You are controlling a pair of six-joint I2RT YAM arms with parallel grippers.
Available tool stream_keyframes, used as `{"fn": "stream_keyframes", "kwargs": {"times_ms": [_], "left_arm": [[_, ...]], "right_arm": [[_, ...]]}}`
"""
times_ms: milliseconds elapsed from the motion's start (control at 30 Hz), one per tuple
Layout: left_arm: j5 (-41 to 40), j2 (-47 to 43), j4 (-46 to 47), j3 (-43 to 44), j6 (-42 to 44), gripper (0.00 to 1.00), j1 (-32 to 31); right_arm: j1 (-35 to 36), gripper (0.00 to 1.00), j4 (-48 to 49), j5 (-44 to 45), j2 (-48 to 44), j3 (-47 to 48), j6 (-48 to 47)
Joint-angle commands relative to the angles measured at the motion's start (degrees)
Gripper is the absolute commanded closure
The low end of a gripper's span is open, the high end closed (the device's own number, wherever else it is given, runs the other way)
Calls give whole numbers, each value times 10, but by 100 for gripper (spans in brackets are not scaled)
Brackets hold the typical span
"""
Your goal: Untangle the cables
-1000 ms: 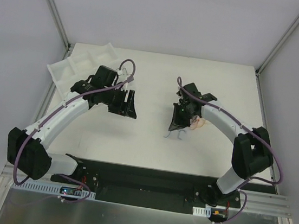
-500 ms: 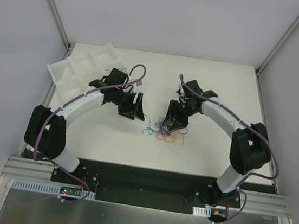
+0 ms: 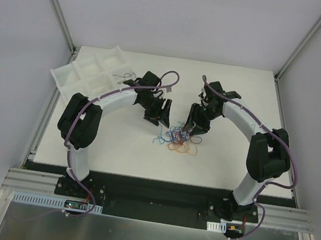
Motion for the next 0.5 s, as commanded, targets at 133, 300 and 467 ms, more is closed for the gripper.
{"fn": "stream_keyframes", "kwargs": {"times_ms": [133,300,467], "left_arm": [[-55,51,-3,15,-183,49,2],[-67,30,75,-38,-273,41,2],[-61,65,135,-48,-336,53,2]], "right_arm": [[8,55,-15,-19,3,16,0],[22,56,-13,-24,20,16,-6],[32,56,-23,-27,41,32,-14]]}}
